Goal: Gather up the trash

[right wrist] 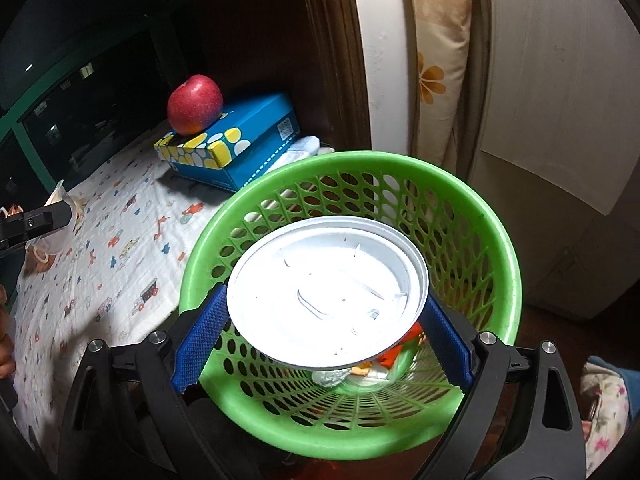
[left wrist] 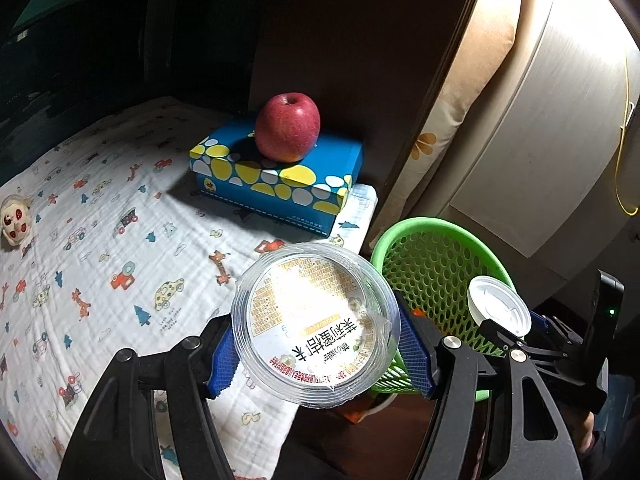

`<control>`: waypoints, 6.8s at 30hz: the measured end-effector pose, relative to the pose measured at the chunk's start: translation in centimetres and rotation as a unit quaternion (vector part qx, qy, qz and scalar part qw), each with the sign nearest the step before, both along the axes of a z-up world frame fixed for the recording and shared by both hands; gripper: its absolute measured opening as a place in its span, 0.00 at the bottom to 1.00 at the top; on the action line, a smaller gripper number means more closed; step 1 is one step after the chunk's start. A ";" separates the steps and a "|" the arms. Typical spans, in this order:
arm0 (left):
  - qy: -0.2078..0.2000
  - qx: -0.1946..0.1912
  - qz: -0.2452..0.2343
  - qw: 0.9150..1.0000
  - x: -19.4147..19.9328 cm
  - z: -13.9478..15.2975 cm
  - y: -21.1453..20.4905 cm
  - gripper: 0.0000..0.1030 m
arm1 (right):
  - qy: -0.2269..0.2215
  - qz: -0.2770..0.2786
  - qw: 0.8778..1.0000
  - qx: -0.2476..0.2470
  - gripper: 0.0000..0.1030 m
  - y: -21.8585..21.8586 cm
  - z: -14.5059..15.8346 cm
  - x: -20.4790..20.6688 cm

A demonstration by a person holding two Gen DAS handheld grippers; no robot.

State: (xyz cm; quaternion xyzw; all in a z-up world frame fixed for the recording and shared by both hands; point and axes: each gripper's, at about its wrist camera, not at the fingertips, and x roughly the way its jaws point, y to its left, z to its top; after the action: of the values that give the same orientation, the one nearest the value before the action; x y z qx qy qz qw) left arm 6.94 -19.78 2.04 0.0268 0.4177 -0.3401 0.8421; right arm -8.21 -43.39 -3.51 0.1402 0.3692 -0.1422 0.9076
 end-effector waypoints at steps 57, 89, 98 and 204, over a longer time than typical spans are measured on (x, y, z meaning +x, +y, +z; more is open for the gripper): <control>0.047 0.025 -0.119 0.991 -3.9 -2.9 -12.9 0.64 | -0.018 -0.049 0.998 0.028 0.89 -3.7 0.0 -5.9; 0.028 0.017 -0.084 0.996 -3.4 -2.0 -9.8 0.83 | -0.019 -0.039 0.999 0.029 0.89 -2.5 0.2 -5.6; 0.019 0.016 -0.053 0.998 -2.6 -1.9 -7.1 0.88 | -0.021 -0.022 0.999 0.026 0.89 -1.1 0.6 -4.7; -0.051 0.068 0.271 0.959 -2.9 -1.5 19.3 0.93 | -0.042 0.140 0.989 -0.035 0.94 15.8 4.0 3.9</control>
State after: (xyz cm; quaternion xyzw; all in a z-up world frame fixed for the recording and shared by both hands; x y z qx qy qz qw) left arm 4.00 -0.51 0.59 -0.0135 0.3881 -0.0679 0.9190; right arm -4.29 -27.62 0.47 0.0613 0.3416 -0.0207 0.9376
